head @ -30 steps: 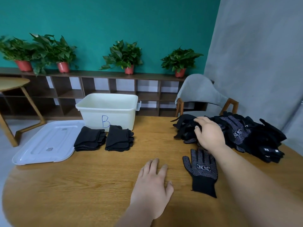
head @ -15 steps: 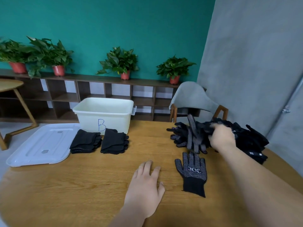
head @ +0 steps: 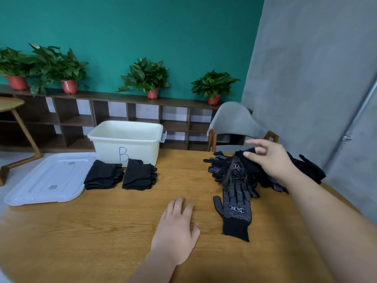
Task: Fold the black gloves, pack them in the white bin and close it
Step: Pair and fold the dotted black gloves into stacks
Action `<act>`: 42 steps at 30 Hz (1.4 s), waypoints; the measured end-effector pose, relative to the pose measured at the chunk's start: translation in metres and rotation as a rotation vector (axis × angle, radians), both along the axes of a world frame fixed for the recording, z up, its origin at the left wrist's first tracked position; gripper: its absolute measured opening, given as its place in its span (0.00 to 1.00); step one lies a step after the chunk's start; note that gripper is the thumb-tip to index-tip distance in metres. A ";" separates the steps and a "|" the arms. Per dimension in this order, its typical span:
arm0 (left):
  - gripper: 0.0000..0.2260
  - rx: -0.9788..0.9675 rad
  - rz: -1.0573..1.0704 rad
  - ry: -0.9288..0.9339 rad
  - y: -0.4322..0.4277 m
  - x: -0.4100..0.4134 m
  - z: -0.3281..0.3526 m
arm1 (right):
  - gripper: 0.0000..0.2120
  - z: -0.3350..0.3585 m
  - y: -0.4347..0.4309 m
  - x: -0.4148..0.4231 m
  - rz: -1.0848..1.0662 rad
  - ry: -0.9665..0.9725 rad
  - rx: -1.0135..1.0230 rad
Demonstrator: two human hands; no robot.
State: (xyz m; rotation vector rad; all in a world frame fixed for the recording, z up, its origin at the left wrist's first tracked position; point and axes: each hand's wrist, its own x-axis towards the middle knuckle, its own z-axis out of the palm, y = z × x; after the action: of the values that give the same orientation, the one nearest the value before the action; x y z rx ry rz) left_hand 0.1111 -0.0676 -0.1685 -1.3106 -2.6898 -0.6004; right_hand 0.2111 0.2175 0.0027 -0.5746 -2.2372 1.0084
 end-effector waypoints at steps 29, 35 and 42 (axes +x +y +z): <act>0.31 0.162 0.186 0.004 -0.001 -0.001 0.000 | 0.09 -0.140 -0.093 -0.016 -0.112 -0.514 0.341; 0.26 0.050 0.001 0.082 -0.002 -0.002 -0.004 | 0.18 -0.183 -0.109 0.006 -0.132 -0.378 0.624; 0.24 -0.022 -0.008 0.115 0.000 -0.001 -0.002 | 0.16 -0.167 -0.094 0.022 -0.180 -0.356 0.589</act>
State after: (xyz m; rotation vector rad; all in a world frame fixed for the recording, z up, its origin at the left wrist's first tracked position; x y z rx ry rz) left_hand 0.1106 -0.0675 -0.1707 -1.3184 -2.6072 -0.4819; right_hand 0.2335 0.1238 -0.1647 -0.7029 -2.5683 0.1332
